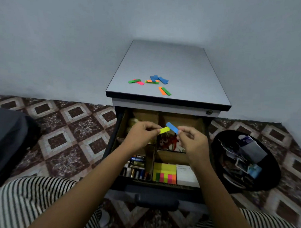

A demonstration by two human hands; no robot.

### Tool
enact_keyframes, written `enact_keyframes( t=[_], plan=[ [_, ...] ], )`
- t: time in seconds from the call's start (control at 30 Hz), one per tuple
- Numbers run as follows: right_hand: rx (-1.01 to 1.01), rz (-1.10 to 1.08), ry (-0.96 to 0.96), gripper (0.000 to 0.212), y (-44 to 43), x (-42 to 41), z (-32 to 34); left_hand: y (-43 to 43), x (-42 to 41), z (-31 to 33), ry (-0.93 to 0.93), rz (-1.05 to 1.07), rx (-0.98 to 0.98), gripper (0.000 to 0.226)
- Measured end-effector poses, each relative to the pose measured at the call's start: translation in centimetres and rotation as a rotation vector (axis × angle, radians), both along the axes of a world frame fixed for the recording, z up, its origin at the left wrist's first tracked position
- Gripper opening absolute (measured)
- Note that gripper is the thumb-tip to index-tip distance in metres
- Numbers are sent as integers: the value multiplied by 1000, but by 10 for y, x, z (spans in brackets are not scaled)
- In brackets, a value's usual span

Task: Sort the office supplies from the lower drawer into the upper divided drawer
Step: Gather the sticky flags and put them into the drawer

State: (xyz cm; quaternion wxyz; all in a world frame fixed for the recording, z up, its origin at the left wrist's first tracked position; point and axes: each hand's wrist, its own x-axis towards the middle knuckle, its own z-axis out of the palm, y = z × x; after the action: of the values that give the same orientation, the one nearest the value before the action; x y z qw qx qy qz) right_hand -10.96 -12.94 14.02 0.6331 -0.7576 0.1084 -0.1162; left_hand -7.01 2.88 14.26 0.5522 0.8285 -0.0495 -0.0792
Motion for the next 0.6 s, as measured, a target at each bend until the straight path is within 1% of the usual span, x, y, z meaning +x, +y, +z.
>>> enact_keyframes(
  t=[0.1,0.2,0.23,0.3,0.4,0.53,0.6],
  plan=[
    [-48,45,80,22,-7,-24,-19,2,-19,-17,72,-60,66,11],
    [-62,86,250,19,-17,-35,-36,4,-30,-30,52,-66,178,10],
    [-84,91,294,17,-19,-36,-41,5,-33,-34,58,-50,184,7],
    [-136,111,360,17,-22,-36,-49,6,-38,-41,84,-12,154,11],
    [-238,169,414,17,-18,-31,-53,7,-42,-50,133,46,29,14],
    [-319,233,493,25,-8,-18,-55,8,-46,-49,251,136,-255,14],
    [-359,267,530,23,-1,-12,-58,9,-46,-49,300,191,-360,14]
  ],
)
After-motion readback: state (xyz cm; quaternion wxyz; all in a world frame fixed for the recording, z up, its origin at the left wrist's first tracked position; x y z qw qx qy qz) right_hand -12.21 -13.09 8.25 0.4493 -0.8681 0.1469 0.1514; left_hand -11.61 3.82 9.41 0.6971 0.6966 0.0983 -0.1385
